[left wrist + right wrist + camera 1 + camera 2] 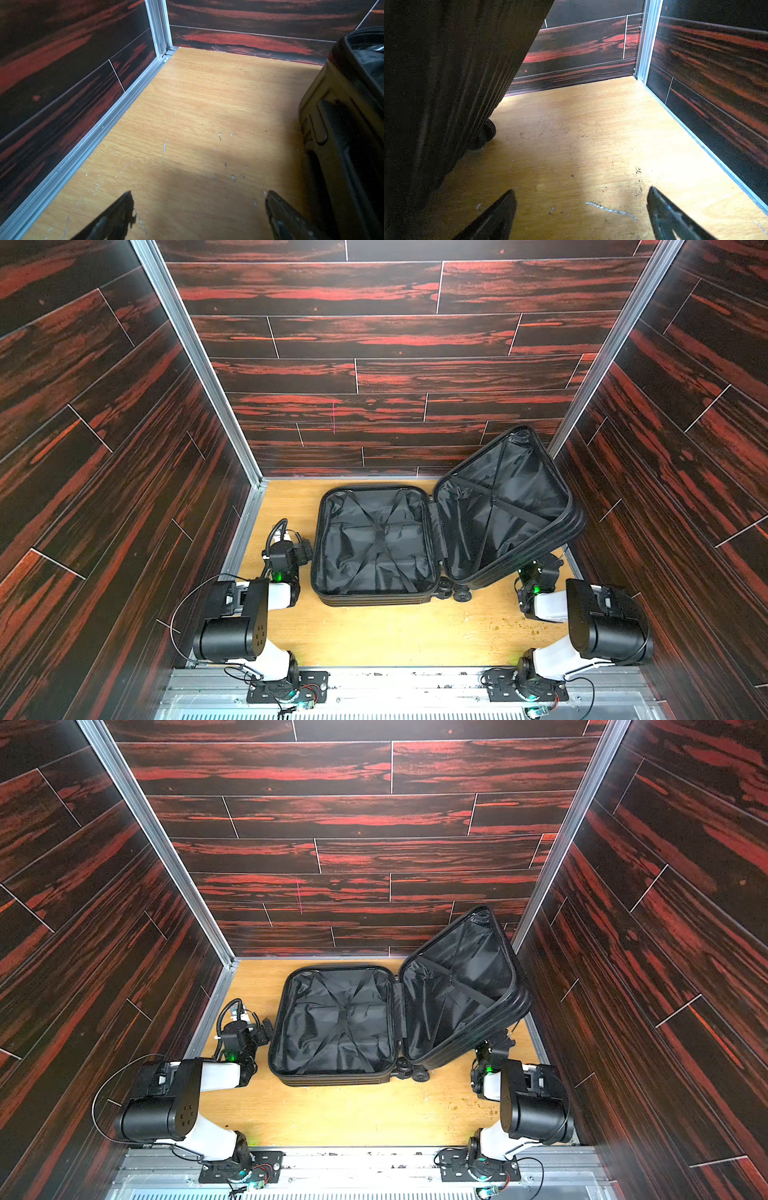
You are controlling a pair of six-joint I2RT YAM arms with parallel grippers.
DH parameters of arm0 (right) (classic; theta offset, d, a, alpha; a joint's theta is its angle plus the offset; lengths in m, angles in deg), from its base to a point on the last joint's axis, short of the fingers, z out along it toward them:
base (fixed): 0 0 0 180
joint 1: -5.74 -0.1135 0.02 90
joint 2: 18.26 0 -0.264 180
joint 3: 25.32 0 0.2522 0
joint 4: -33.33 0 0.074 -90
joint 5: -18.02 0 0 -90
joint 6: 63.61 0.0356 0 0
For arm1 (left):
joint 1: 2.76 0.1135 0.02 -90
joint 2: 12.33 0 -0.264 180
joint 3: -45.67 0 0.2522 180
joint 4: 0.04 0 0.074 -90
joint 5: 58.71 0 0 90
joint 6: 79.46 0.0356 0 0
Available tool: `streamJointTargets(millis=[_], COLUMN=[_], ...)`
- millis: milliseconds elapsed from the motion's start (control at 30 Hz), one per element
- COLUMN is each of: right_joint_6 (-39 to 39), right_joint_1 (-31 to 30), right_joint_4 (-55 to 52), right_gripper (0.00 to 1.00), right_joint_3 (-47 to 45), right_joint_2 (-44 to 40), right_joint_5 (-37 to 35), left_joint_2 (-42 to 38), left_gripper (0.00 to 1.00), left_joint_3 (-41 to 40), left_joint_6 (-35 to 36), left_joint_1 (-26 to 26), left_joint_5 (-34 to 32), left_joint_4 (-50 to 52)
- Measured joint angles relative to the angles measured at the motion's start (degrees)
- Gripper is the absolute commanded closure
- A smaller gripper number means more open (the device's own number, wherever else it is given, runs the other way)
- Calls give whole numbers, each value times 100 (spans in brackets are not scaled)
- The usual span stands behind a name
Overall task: Close the suitcase zippers
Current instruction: Close the suitcase at the center of the board.
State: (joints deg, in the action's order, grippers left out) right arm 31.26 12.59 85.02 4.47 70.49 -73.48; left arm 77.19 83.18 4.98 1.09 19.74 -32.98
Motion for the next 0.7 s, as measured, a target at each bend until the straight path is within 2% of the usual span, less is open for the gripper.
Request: streamJointTargets(millis=[167, 267, 367, 467, 600, 700], right_joint_6=[4, 44, 48, 63, 66, 66], right_joint_1=[0, -4, -4, -9, -9, -9], right_joint_4=[0, 2, 4, 11, 20, 15], right_gripper=[1, 1, 1, 1, 1, 1], right_joint_3=[0, 0, -2, -2, -24, -35], right_joint_2=[0, -2, -2, -2, -4, -9], right_joint_5=[-26, -175, -236, -291, -365, -396], left_joint_2=[-37, -396, -1335, -2341, -3324, -3541], left_gripper=[0, 0, 0, 6, 10, 11], left_joint_3=[-9, -127, -310, -234, 221, 610], left_joint_6=[-31, -179, -472, -828, -1250, -1460], left_joint_1=[-4, -39, -66, -66, -66, -98], left_joint_5=[-63, -337, -809, -973, -234, 514], left_joint_4=[2, 87, 461, 1231, 2542, 3298])
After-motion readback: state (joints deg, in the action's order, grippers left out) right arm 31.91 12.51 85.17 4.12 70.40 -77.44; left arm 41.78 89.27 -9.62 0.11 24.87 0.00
